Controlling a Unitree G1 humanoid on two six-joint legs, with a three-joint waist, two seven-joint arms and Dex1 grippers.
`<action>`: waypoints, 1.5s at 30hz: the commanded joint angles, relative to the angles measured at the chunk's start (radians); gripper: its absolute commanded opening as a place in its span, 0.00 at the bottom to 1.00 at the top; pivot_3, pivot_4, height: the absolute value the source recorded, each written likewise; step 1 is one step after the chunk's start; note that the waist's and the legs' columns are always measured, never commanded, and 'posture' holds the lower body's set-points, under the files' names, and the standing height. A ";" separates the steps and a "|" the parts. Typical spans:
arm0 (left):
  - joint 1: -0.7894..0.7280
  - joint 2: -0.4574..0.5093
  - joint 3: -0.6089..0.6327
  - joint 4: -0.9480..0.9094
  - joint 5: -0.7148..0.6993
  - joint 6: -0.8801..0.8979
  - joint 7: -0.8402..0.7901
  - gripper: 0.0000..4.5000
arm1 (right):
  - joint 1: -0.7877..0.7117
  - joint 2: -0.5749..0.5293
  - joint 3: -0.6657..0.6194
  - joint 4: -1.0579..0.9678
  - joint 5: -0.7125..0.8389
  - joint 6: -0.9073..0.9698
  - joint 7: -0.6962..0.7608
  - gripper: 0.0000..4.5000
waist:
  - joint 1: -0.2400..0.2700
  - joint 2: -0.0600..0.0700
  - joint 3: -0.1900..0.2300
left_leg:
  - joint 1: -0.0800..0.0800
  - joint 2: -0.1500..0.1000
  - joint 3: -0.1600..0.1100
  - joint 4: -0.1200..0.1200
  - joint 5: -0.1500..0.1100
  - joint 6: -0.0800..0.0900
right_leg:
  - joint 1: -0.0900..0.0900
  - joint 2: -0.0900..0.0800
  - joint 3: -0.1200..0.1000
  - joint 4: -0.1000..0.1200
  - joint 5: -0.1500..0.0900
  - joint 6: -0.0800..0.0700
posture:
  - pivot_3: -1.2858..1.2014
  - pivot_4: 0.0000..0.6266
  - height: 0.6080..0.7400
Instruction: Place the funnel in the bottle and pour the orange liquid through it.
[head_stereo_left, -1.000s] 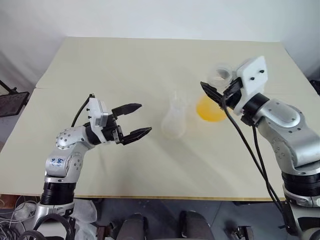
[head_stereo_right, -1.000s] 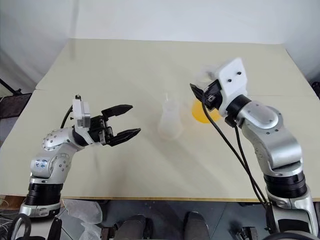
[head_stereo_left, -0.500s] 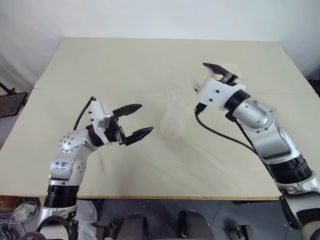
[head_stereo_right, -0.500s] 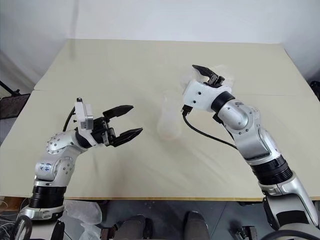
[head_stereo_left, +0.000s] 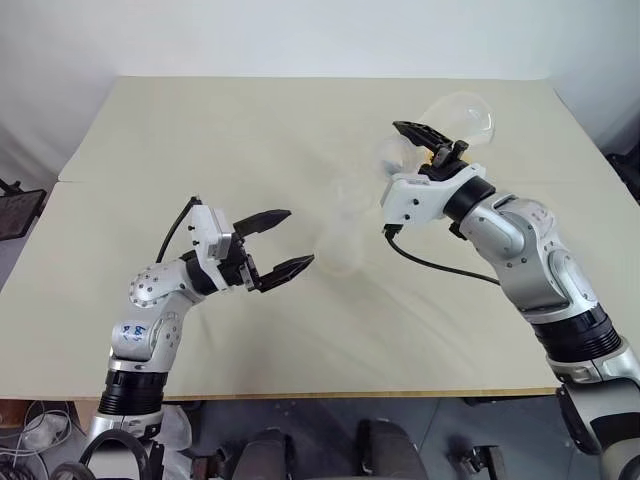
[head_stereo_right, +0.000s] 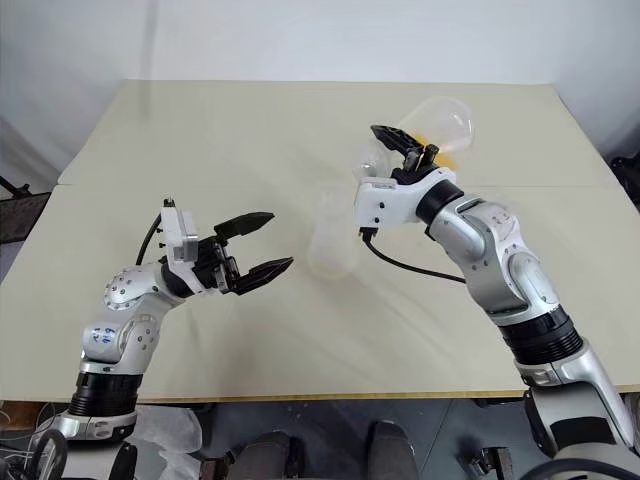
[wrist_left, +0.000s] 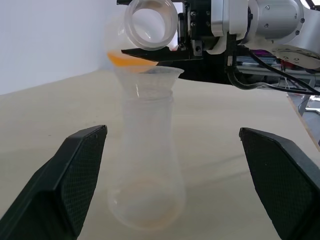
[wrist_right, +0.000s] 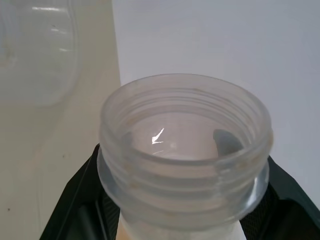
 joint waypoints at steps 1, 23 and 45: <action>-0.016 -0.011 0.001 0.003 0.001 -0.023 0.002 1.00 | -0.039 0.009 -0.013 -0.024 -0.047 -0.040 -0.018 0.55 | 0.000 0.000 0.000 | 0.000 0.000 0.000 0.000 0.000 0.000 | 0.000 0.000 0.000 0.000 0.000 0.000 | 0.52 0.24 1.00; -0.020 -0.048 -0.011 0.012 0.010 -0.042 0.014 1.00 | -0.092 0.046 -0.005 0.051 -0.197 -0.158 -0.025 0.55 | -0.001 0.000 0.000 | 0.000 0.000 -0.001 0.000 0.000 0.000 | 0.000 0.000 0.000 0.000 0.000 0.000 | 0.52 0.24 1.00; -0.035 -0.072 -0.013 0.033 0.020 -0.061 0.017 1.00 | -0.121 0.036 -0.013 0.108 -0.282 -0.259 -0.095 0.55 | -0.002 0.000 0.000 | 0.000 0.000 -0.001 0.000 0.000 0.000 | 0.000 0.000 0.000 0.000 0.000 0.000 | 0.52 0.24 1.00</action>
